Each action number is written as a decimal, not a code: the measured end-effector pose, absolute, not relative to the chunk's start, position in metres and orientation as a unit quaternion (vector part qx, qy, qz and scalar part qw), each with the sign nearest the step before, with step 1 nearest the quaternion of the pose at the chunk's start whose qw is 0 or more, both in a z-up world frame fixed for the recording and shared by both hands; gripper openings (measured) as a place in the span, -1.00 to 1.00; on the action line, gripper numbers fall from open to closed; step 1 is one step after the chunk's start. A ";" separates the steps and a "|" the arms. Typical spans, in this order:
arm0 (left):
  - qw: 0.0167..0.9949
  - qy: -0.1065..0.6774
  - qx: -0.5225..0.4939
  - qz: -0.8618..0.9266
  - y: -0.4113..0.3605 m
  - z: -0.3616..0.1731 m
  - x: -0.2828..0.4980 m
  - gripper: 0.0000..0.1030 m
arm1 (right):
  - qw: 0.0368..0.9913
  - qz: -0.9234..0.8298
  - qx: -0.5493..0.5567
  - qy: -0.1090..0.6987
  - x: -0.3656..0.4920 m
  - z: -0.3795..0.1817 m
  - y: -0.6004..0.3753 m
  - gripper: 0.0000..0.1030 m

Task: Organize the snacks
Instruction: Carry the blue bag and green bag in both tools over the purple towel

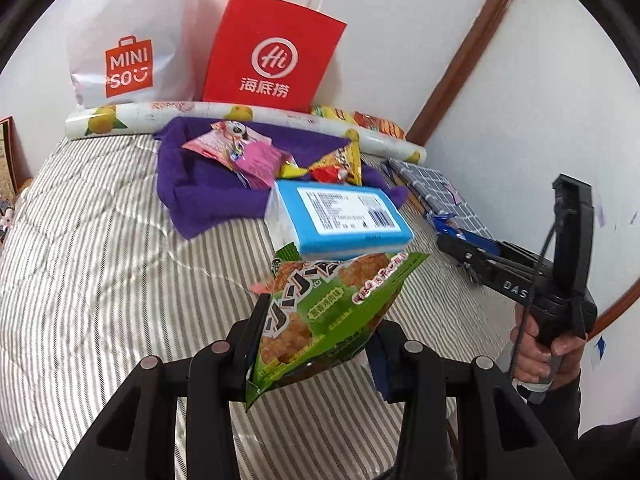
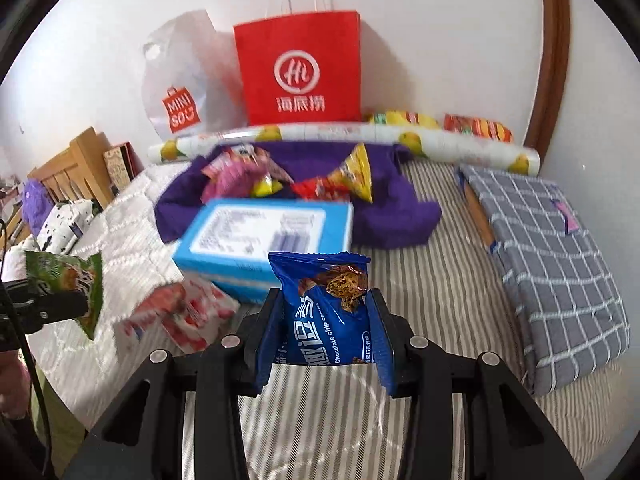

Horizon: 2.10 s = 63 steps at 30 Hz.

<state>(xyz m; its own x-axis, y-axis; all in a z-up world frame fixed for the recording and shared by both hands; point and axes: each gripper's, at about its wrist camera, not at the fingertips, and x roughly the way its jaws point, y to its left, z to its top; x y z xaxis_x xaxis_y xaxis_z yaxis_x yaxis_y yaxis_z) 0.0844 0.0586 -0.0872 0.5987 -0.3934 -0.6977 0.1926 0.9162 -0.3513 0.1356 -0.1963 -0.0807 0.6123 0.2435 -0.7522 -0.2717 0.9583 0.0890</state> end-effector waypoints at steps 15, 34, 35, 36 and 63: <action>0.890 0.408 -0.127 -0.158 0.074 -0.060 0.134 -0.21 | 0.909 0.159 -0.021 0.385 0.170 -0.040 -0.174 -0.19; 0.899 0.396 -0.101 -0.159 0.060 -0.037 0.219 -0.21 | 0.916 0.153 -0.009 0.371 0.240 -0.022 -0.169 -0.19; 0.899 0.396 -0.101 -0.156 0.060 -0.037 0.224 -0.21 | 0.916 0.153 -0.011 0.370 0.243 -0.022 -0.168 -0.19; 0.899 0.396 -0.100 -0.154 0.060 -0.036 0.229 -0.21 | 0.917 0.153 -0.012 0.369 0.247 -0.021 -0.167 -0.19; 0.880 0.446 -0.137 -0.085 0.094 -0.098 0.306 -0.21 | 0.866 0.205 0.015 0.456 0.358 -0.107 -0.131 -0.19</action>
